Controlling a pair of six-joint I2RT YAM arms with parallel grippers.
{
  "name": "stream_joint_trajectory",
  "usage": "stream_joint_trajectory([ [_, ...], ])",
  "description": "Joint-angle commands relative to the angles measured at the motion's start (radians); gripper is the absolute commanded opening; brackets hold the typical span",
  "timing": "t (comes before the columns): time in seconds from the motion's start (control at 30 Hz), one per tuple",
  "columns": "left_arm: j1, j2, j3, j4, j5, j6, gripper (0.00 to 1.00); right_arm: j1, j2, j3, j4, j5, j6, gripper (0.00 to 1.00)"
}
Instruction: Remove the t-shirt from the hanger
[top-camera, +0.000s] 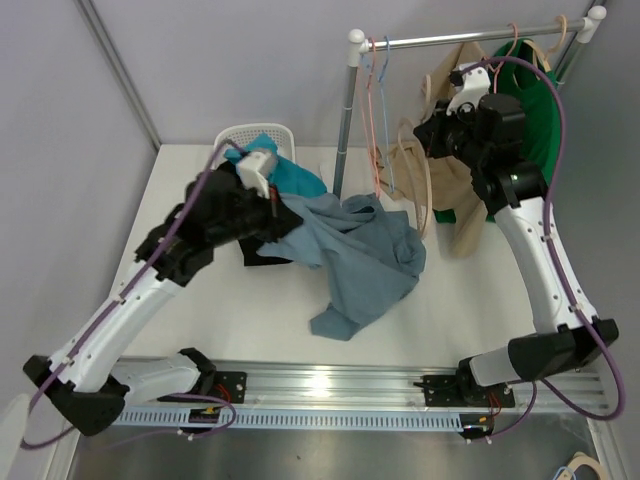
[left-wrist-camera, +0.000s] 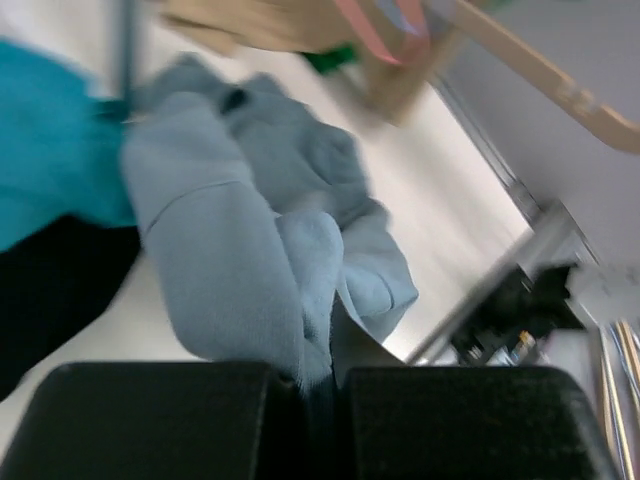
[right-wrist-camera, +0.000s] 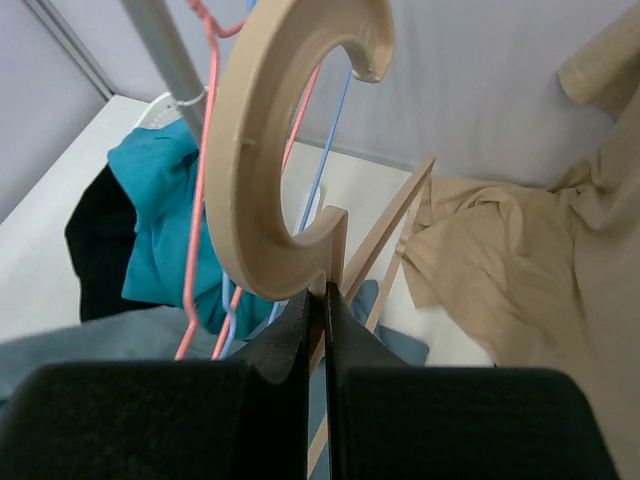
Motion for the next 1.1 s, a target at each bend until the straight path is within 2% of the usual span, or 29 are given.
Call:
stream_joint_trajectory([
  [0.0,0.173,-0.007,0.064,-0.131,0.077,0.017,0.01,-0.011,0.051,0.109,0.132,-0.019,-0.05,0.0],
  [0.03,0.213,0.048,0.123,-0.15,0.048,0.016,0.01,-0.014,0.073,0.129,0.14,-0.022,-0.052,0.0],
  [0.1,0.22,0.117,0.234,-0.174,0.022,0.025,0.01,-0.018,0.128,0.192,0.141,-0.022,-0.074,0.0],
  [0.13,0.22,0.186,0.348,-0.182,0.016,0.031,0.01,-0.018,0.145,0.213,0.14,-0.02,-0.078,0.0],
  [0.2,0.221,0.244,0.417,-0.169,0.014,0.048,0.01,-0.019,0.179,0.259,0.146,-0.019,-0.079,0.0],
  [0.37,0.227,0.413,0.676,-0.011,-0.041,0.071,0.01,-0.019,0.19,0.281,0.187,-0.034,-0.066,0.0],
  [0.43,0.246,0.488,0.831,-0.019,-0.076,0.074,0.01,-0.019,0.194,0.287,0.203,-0.037,-0.059,0.0],
  [0.47,0.255,0.567,1.0,-0.027,-0.096,0.071,0.01,-0.018,0.202,0.293,0.204,-0.042,-0.059,0.0],
  [0.53,0.302,0.631,1.089,-0.021,-0.105,0.065,0.01,-0.018,0.233,0.322,0.198,-0.046,-0.065,0.0],
  [0.6,0.336,0.678,1.159,0.052,-0.098,0.075,0.01,-0.018,0.263,0.361,0.166,-0.051,-0.079,0.0],
  [0.8,0.445,0.699,1.117,0.337,-0.197,0.227,0.01,-0.018,0.348,0.441,0.167,-0.074,-0.085,0.0],
  [0.97,0.545,0.801,1.118,0.457,-0.161,0.238,0.01,-0.016,0.438,0.532,0.146,-0.092,-0.079,0.0],
  [1.03,0.569,0.84,1.117,0.509,-0.147,0.285,0.01,-0.015,0.467,0.595,0.109,-0.097,-0.081,0.0],
  [1.07,0.574,0.873,1.117,0.522,-0.194,0.299,0.01,-0.013,0.48,0.608,0.102,-0.106,-0.081,0.0],
])
